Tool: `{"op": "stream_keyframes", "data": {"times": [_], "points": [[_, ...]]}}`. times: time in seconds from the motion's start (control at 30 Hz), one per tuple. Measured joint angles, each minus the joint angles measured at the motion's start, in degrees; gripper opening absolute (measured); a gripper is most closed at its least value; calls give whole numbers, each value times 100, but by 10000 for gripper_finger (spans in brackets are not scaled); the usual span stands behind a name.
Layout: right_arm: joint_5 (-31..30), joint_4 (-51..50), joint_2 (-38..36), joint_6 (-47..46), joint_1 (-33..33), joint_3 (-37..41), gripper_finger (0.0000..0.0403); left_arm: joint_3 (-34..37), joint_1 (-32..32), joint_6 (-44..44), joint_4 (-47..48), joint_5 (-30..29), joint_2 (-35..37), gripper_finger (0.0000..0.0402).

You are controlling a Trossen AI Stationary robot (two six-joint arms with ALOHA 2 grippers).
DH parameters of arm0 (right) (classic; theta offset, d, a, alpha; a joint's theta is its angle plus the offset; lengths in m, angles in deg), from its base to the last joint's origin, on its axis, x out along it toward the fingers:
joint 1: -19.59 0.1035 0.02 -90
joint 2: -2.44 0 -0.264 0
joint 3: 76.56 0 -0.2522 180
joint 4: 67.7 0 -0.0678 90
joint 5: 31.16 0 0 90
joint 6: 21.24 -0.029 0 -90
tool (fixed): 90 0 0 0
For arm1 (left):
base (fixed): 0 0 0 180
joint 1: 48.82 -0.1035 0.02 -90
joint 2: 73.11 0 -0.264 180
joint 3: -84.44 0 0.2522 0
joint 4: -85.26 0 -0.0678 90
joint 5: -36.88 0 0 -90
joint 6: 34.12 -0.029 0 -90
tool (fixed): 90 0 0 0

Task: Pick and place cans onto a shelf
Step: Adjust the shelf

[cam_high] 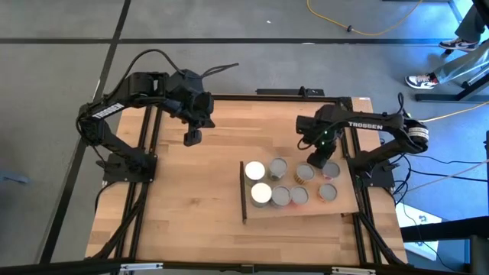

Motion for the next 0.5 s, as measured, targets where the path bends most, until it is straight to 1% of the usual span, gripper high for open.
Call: {"op": "stream_keyframes", "data": {"times": [0.33,0.5], "points": [[470,10,0,-508,742,0,4,-2,17,-2,4,116,0,0],[528,27,-2,-774,1063,0,4,0,17,0,4,124,0,0]]}}
